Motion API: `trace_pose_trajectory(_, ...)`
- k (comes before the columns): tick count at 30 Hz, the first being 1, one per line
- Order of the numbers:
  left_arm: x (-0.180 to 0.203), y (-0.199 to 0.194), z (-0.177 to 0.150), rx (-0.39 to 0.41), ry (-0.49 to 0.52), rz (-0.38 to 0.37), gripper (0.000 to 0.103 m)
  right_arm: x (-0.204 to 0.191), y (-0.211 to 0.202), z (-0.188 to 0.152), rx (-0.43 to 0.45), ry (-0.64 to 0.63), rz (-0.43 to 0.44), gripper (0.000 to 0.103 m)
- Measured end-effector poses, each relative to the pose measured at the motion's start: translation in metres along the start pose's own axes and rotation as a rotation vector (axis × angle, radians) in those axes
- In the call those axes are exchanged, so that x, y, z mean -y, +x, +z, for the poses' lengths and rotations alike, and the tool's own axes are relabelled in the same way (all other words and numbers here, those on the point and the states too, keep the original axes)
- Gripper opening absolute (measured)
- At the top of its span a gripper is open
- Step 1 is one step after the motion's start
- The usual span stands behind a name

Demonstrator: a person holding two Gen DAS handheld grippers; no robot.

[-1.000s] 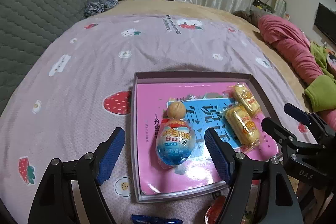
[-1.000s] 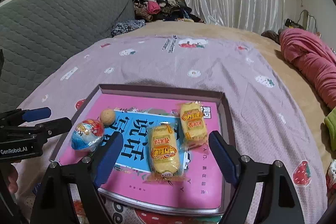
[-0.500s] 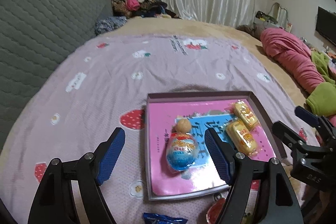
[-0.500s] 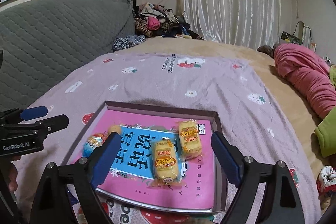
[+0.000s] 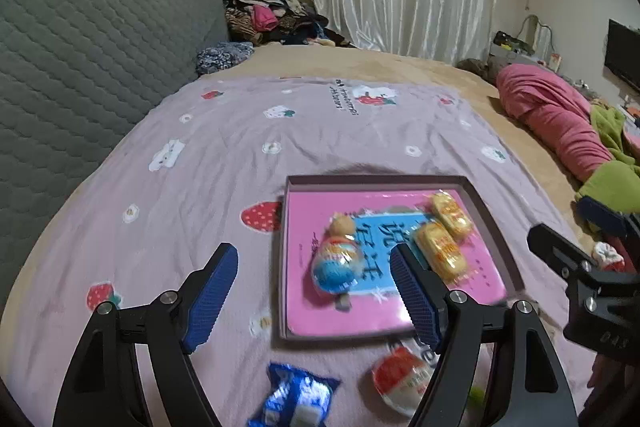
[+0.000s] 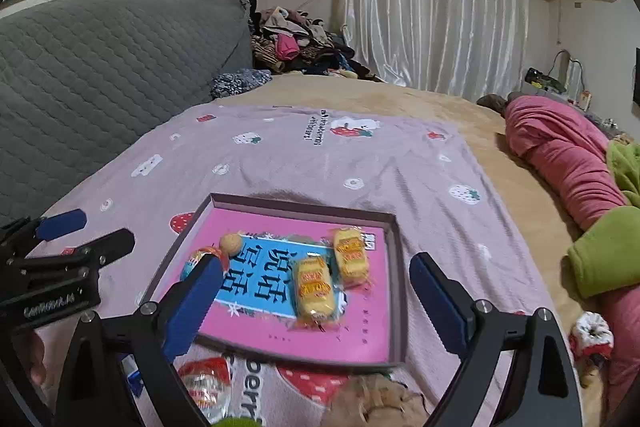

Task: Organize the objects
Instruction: 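Withdraw both open tools from the tray toward the remaining items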

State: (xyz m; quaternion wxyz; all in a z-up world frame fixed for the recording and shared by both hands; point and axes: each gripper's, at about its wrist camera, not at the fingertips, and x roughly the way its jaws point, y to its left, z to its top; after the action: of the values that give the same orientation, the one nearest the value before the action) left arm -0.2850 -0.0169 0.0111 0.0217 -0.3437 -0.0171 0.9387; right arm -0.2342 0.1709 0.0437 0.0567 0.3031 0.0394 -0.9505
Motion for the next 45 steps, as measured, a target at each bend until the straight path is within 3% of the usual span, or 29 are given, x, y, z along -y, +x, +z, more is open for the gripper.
trace_pose_trajectory(6, 0.004, -0.026, -0.008, -0.036, -0.007, -0.045, 0.08, -0.002, -0.03, 0.006, 0.0, 0.019, 0.021, 0.099)
trace_pose_trajectory(16, -0.007, -0.089, -0.003, 0.008, -0.031, 0.006, 0.08, -0.004, -0.07, 0.011, -0.011, 0.054, 0.058, 0.1)
trace_pose_trajectory(26, -0.018, -0.137, -0.007, 0.05, -0.032, 0.013, 0.08, -0.006, -0.118, 0.018, 0.031, 0.055, 0.03, 0.101)
trace_pose_trajectory(45, -0.037, -0.201, -0.035, 0.043, -0.033, 0.031, 0.08, -0.037, -0.183, -0.002, 0.046, 0.006, 0.033, 0.102)
